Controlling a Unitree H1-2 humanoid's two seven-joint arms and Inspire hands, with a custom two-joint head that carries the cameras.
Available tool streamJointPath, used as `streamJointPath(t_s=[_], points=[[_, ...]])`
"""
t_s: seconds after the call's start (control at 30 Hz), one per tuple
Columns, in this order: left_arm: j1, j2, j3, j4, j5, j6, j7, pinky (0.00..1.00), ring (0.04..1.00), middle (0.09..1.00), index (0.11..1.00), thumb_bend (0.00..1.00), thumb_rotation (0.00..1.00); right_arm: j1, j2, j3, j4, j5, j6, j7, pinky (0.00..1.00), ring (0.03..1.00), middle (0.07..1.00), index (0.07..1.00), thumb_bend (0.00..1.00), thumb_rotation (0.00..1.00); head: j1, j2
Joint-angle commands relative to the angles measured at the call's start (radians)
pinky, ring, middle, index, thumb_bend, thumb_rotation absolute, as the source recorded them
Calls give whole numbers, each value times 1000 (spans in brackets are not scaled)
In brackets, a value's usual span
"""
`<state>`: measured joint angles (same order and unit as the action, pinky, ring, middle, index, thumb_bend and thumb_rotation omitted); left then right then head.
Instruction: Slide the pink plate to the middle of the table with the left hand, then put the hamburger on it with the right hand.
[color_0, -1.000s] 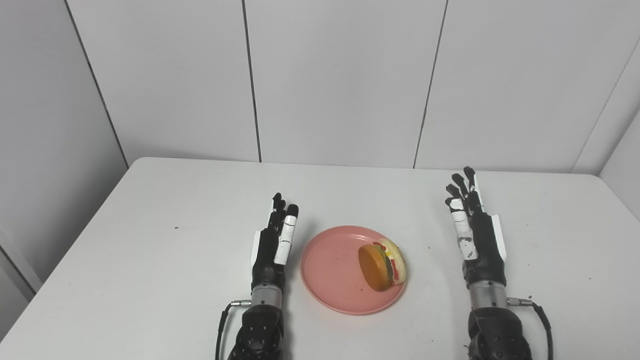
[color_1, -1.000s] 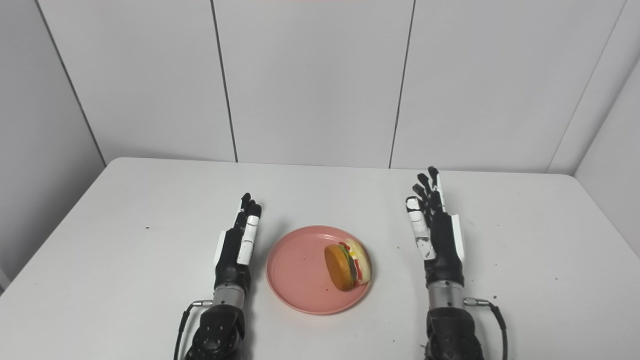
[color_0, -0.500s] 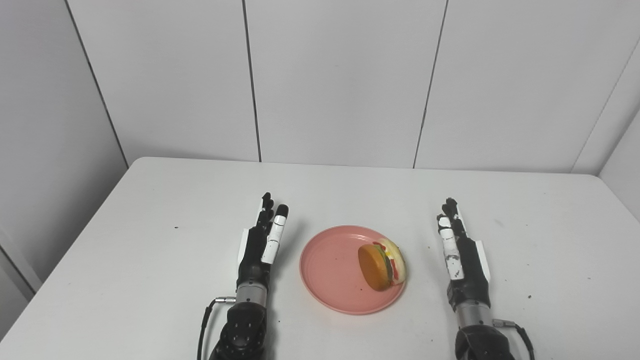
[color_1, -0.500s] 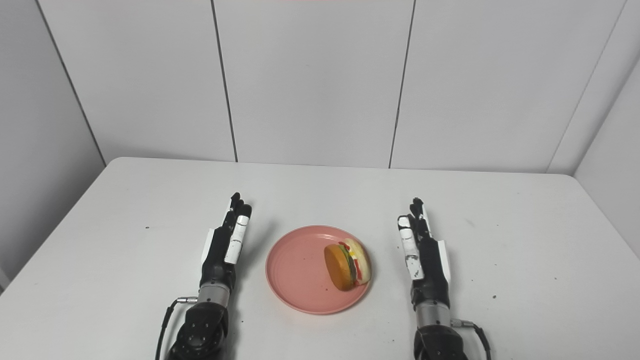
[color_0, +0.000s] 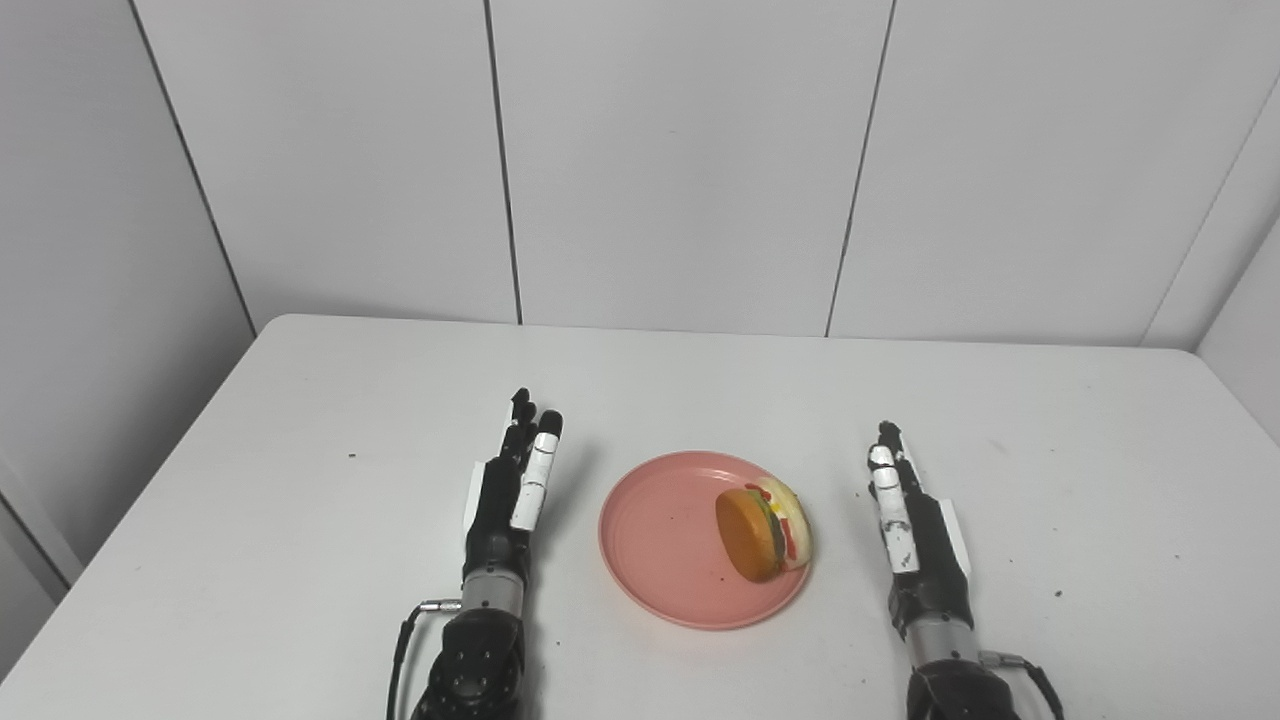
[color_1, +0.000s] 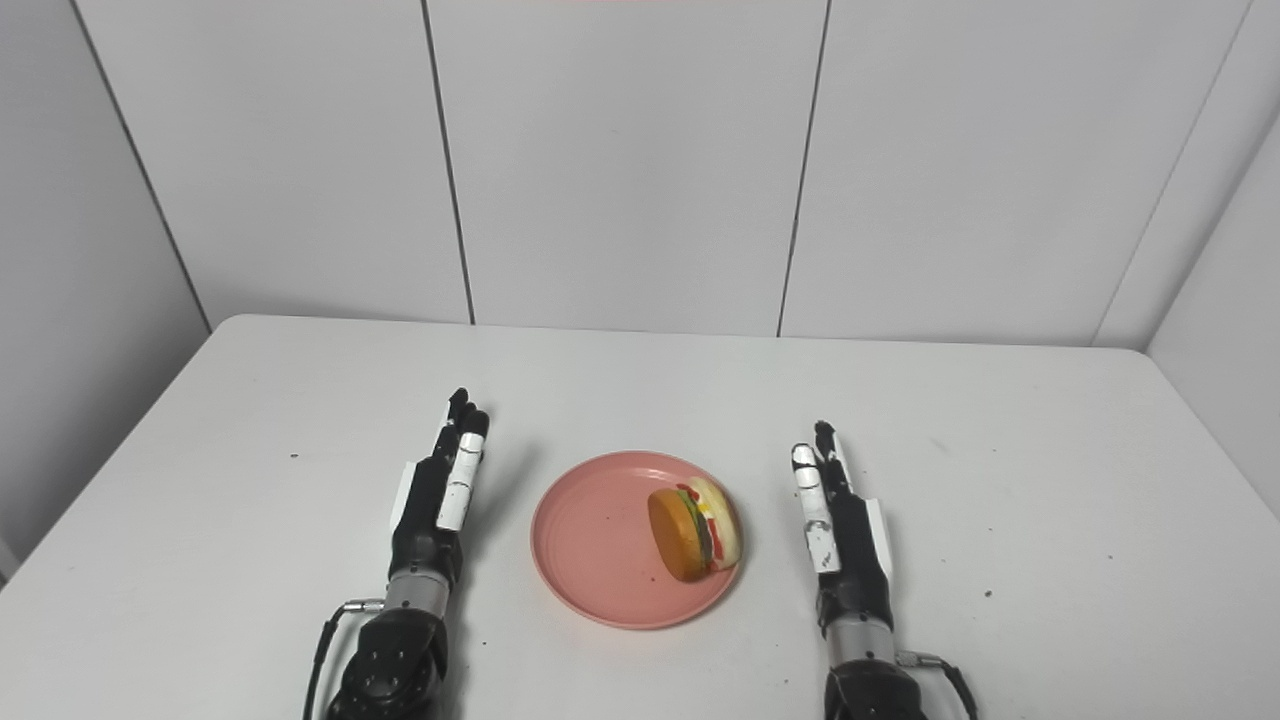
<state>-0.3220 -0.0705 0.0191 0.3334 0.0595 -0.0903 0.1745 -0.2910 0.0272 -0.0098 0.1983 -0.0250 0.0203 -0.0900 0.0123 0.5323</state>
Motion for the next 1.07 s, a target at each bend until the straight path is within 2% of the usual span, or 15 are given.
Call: streamJointPath(t_s=[0.0, 0.17, 0.33, 0.4, 0.6, 0.73, 1.03], points=[[9, 3, -1, 7, 1, -7, -8, 1000, 1000, 1000, 1000, 836, 933, -9, 9, -5, -12, 7, -14, 1, 972, 972, 995, 967, 750, 989, 0, 0], [14, 1, 7, 16, -9, -35, -4, 1000, 1000, 1000, 1000, 835, 911, -4, 12, -11, 7, 9, -56, -12, 954, 958, 980, 953, 744, 980, -10, -6], [23, 3, 7, 9, -3, -46, 2, 1000, 1000, 1000, 1000, 833, 905, 7, 13, -26, 23, 12, -89, -24, 925, 940, 964, 928, 795, 963, -8, -11], [28, 2, 6, 1, -5, -59, 1, 1000, 1000, 1000, 974, 872, 907, 11, 14, -34, 31, 26, -103, -19, 925, 937, 962, 931, 799, 955, -8, -11], [35, -3, 4, -2, -6, -75, -1, 1000, 1000, 1000, 953, 862, 906, 22, 11, -34, 52, 33, -149, -7, 907, 930, 945, 917, 821, 954, -4, -13], [37, -5, 6, 1, -10, -81, -1, 1000, 1000, 1000, 953, 842, 901, 22, 13, -30, 59, 28, -150, -8, 909, 938, 945, 912, 851, 967, -7, -14], [38, -6, 4, 3, -7, -100, -2, 1000, 1000, 1000, 960, 825, 910, 18, 10, -28, 59, 32, -139, -1, 922, 949, 957, 922, 817, 971, -6, -14]])
